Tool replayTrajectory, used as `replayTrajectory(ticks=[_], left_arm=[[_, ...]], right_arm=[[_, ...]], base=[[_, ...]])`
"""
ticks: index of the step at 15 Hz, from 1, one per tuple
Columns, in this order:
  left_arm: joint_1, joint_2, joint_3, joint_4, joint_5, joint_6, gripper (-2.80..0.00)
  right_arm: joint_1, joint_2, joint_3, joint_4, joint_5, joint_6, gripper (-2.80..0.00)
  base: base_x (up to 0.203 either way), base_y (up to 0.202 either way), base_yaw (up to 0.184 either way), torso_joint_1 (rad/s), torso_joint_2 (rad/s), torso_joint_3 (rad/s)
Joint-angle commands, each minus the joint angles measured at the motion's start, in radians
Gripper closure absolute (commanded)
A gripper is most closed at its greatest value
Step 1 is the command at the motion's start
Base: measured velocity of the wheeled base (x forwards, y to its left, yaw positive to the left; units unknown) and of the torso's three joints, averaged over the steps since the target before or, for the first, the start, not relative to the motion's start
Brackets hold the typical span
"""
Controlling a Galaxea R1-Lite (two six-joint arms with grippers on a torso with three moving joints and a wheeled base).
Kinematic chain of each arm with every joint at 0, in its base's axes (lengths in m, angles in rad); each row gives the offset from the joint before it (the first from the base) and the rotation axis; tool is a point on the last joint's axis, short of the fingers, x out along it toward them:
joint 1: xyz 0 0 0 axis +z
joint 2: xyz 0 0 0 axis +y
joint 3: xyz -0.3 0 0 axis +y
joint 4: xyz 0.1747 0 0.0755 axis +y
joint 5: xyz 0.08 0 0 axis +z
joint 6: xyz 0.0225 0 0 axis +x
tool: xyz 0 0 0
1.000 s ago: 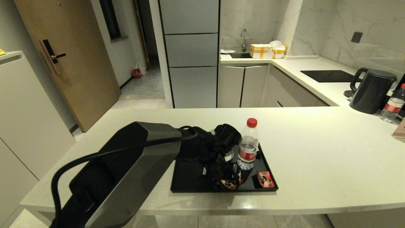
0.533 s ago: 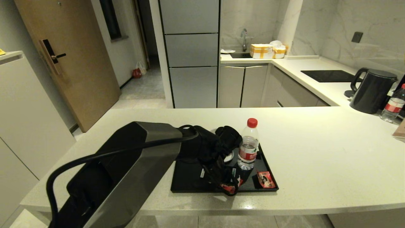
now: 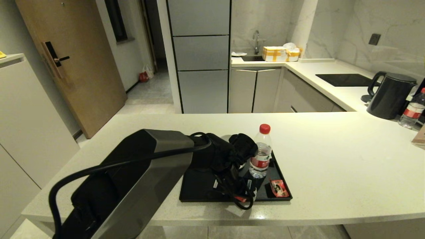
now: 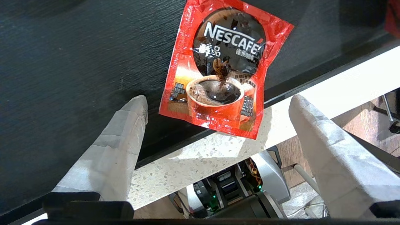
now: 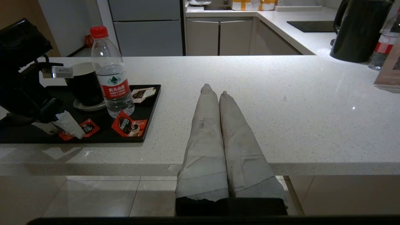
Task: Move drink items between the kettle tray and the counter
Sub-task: Pick up the tea bag
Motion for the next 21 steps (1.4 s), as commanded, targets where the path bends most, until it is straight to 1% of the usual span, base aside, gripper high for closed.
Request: replayTrajectory(ticks=[1, 14, 16, 17, 19, 20, 21], left_arm=[[0.0, 0.005, 0.0, 0.004, -0.001, -0.003, 0.0], [0.0, 0.005, 0.0, 0.004, -0.001, -0.003, 0.0], [0.007, -0.007, -0.001, 0.041, 0.001, 0.014, 0.0], [0.007, -0.007, -0.001, 0.041, 0.001, 0.014, 0.0], [0.009, 0.007, -0.004, 0.018, 0.032, 0.01, 0.0], [0.009, 0.007, -0.004, 0.017, 0.032, 0.01, 0.0], [0.015, 0.013, -0.003, -0.017, 0.074, 0.01, 0.0]], right_arm=[[0.0, 0.001, 0.04, -0.001, 0.001, -0.001, 0.0], [0.0, 0.001, 0.04, -0.001, 0.001, -0.001, 0.0], [0.0, 0.001, 0.04, -0.001, 0.001, -0.001, 0.0], [0.0, 0.001, 0.04, -0.001, 0.001, -0.001, 0.0], [0.0, 0.001, 0.04, -0.001, 0.001, -0.001, 0.0], [0.0, 0.001, 0.04, -0.001, 0.001, -0.001, 0.0], [0.0, 0.001, 0.04, -0.001, 0.001, -0.001, 0.0]], base=[[0.0, 0.0, 0.0, 0.0, 0.0, 0.0], [0.0, 0.0, 0.0, 0.0, 0.0, 0.0], [0.0, 0.0, 0.0, 0.0, 0.0, 0.0], [0.0, 0.0, 0.0, 0.0, 0.0, 0.0], [0.0, 0.0, 0.0, 0.0, 0.0, 0.0], [0.0, 0.0, 0.0, 0.0, 0.0, 0.0], [0.0, 0.0, 0.0, 0.0, 0.0, 0.0]])
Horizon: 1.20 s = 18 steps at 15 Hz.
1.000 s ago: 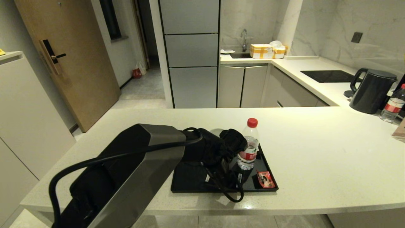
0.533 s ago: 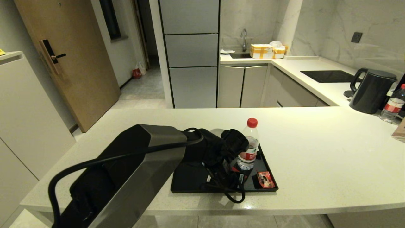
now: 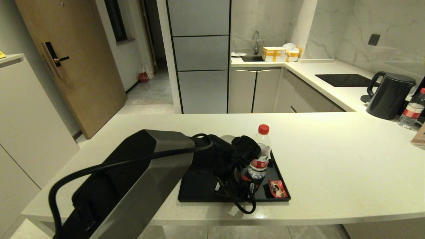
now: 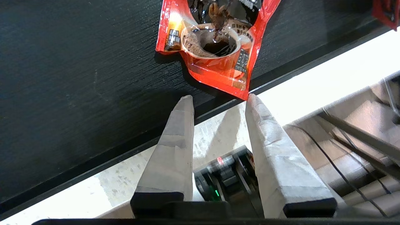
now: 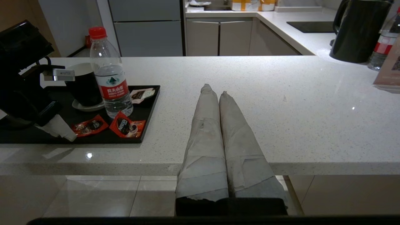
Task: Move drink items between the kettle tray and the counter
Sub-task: Pick up the tea bag
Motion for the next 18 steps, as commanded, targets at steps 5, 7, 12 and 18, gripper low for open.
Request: replayTrajectory(ticks=[5, 7, 12, 18], left_arm=[[0.015, 0.014, 0.0, -0.084, 0.079, -0.038, 0.0], [0.015, 0.008, 0.001, -0.086, 0.078, -0.043, 0.0], [0.012, -0.015, 0.018, -0.083, 0.069, -0.043, 0.0], [-0.007, -0.099, 0.078, -0.086, 0.053, -0.043, 0.0]], right_arm=[[0.0, 0.001, 0.04, -0.001, 0.0, -0.001, 0.0], [0.0, 0.001, 0.04, -0.001, 0.0, -0.001, 0.0], [0.0, 0.001, 0.04, -0.001, 0.0, -0.001, 0.0], [0.0, 0.001, 0.04, -0.001, 0.0, -0.001, 0.0]], base=[[0.0, 0.0, 0.0, 0.0, 0.0, 0.0], [0.0, 0.0, 0.0, 0.0, 0.0, 0.0], [0.0, 0.0, 0.0, 0.0, 0.0, 0.0], [0.0, 0.0, 0.0, 0.0, 0.0, 0.0]])
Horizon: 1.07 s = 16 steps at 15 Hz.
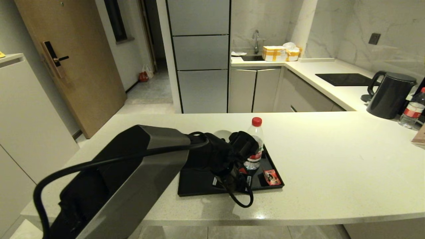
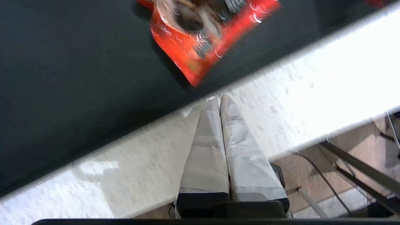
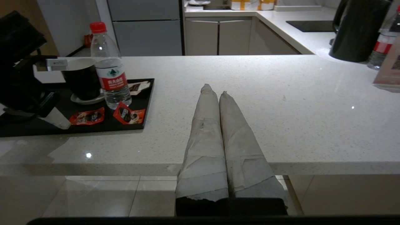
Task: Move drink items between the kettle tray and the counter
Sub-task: Pick up the tea bag
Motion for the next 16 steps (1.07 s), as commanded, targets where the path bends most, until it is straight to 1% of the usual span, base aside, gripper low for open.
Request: replayTrajectory(ticks=[1, 2, 9, 10, 12, 13, 15, 16], left_arm=[[-0.006, -0.069, 0.055, -0.005, 0.0, -0.003, 0.0], [-0.011, -0.089, 0.079, -0.01, 0.001, -0.003, 0.0], [-0.014, -0.127, 0.092, -0.012, 0.007, -0.003, 0.0], [-0.01, -0.116, 0.078, -0.01, 0.015, -0.008, -2.8], [0.0, -0.022, -0.009, -0.004, 0.038, -0.02, -2.8], [0.006, -0.004, -0.031, -0.001, 0.049, -0.026, -2.8], [0.006, -0.004, -0.031, -0.001, 0.049, -0.026, -2.8], [0.008, 0.001, -0.036, -0.013, 0.059, -0.018, -2.8]], right_arm=[[0.0, 0.001, 0.04, -0.001, 0.001, -0.001, 0.0], [0.0, 0.001, 0.04, -0.001, 0.001, -0.001, 0.0], [0.0, 0.001, 0.04, -0.001, 0.001, -0.001, 0.0], [0.0, 0.001, 0.04, -0.001, 0.001, -0.001, 0.0], [0.0, 0.001, 0.04, -0.001, 0.001, -0.001, 0.0], [0.0, 0.001, 0.04, -0.001, 0.001, -0.001, 0.0], [0.0, 0.001, 0.04, -0.001, 0.001, -0.001, 0.0], [0.0, 0.001, 0.04, -0.001, 0.001, -0.001, 0.0]], base=[[0.0, 0.0, 0.0, 0.0, 0.0, 0.0], [0.0, 0.0, 0.0, 0.0, 0.0, 0.0], [0.0, 0.0, 0.0, 0.0, 0.0, 0.0], [0.0, 0.0, 0.0, 0.0, 0.0, 0.0], [0.0, 0.0, 0.0, 0.0, 0.0, 0.0], [0.0, 0.0, 0.0, 0.0, 0.0, 0.0], [0.0, 0.0, 0.0, 0.0, 0.0, 0.0], [0.0, 0.0, 0.0, 0.0, 0.0, 0.0]])
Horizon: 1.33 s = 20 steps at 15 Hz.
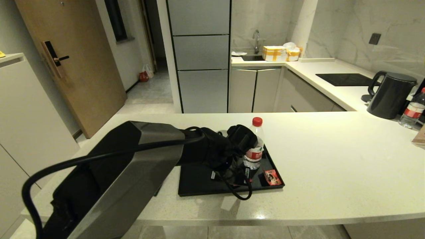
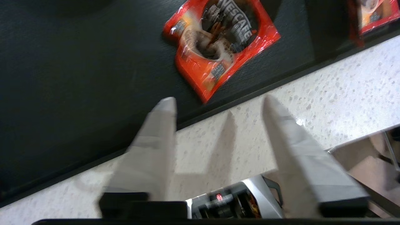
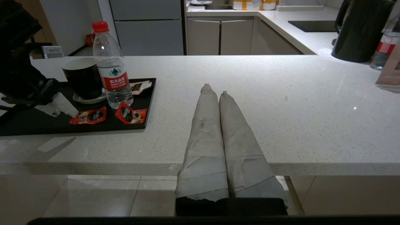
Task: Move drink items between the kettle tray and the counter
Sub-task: Pick up the tea bag
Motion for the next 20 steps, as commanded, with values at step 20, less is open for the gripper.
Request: replayTrajectory(ticks=[20], left_arm=[[0.018, 0.182, -0.039, -0.223, 0.123, 0.044, -2.8]], right_arm=[[0.0, 0.001, 0.04, -0.001, 0.0, -0.001, 0.0]], base=[[0.0, 0.0, 0.0, 0.0, 0.0, 0.0]])
